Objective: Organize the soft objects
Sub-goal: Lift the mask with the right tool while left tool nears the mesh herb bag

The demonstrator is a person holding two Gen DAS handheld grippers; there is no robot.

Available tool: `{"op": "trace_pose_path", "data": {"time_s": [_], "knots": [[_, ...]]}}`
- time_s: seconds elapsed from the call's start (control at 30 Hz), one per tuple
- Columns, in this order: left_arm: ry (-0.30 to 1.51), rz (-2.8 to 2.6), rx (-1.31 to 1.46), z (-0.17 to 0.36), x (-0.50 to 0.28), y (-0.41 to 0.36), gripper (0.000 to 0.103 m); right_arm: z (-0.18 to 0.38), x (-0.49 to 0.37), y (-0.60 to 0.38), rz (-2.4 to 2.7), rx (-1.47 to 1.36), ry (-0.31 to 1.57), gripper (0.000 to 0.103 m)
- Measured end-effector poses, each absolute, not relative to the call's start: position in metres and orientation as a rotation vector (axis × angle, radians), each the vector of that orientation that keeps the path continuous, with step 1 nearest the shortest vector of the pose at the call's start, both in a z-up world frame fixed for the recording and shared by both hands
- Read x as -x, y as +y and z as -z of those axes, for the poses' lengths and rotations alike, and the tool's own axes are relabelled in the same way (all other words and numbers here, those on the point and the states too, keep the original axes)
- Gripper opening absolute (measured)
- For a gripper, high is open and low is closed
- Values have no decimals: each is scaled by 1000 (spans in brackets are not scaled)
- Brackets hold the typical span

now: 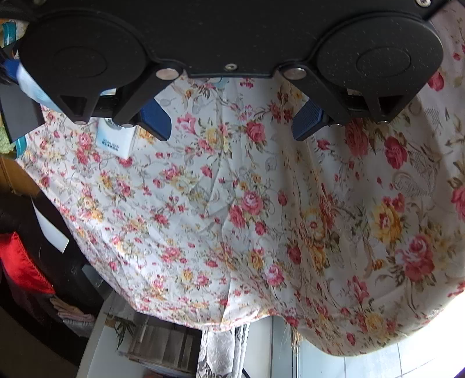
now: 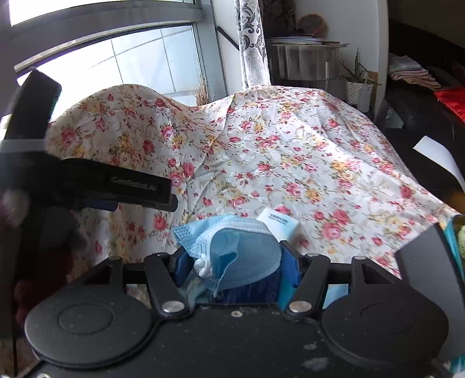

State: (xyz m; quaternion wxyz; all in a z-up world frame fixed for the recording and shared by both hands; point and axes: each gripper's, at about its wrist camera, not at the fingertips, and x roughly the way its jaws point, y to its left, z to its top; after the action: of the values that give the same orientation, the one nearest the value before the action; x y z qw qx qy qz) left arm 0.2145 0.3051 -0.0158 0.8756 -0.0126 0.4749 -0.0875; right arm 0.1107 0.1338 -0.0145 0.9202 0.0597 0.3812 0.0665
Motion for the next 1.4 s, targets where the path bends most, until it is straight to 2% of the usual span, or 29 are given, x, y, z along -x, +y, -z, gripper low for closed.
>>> {"op": "trace_pose_path", "data": {"time_s": [0.43,0.83,0.93,1.03,1.17,1.4], "knots": [[1141,337,-172,34,-206,273,87,-3,-38,129,-164,-127,790,61],[1247,329,-49,40,-217,288,87,-6,-17,128,-153,-166,789,61],[1221,351,-52,33,-218,289,87,-6,-11,130,-153,-164,788,61],[1191,424,-144,21,-214,282,87,-7,-6,130,-152,-168,788,61],[1096,543,-414,7,-193,262,87,-11,2,130,-151,-163,777,62],[1024,801,-682,12,-156,258,85,-10,18,132,-129,-166,795,62]]}}
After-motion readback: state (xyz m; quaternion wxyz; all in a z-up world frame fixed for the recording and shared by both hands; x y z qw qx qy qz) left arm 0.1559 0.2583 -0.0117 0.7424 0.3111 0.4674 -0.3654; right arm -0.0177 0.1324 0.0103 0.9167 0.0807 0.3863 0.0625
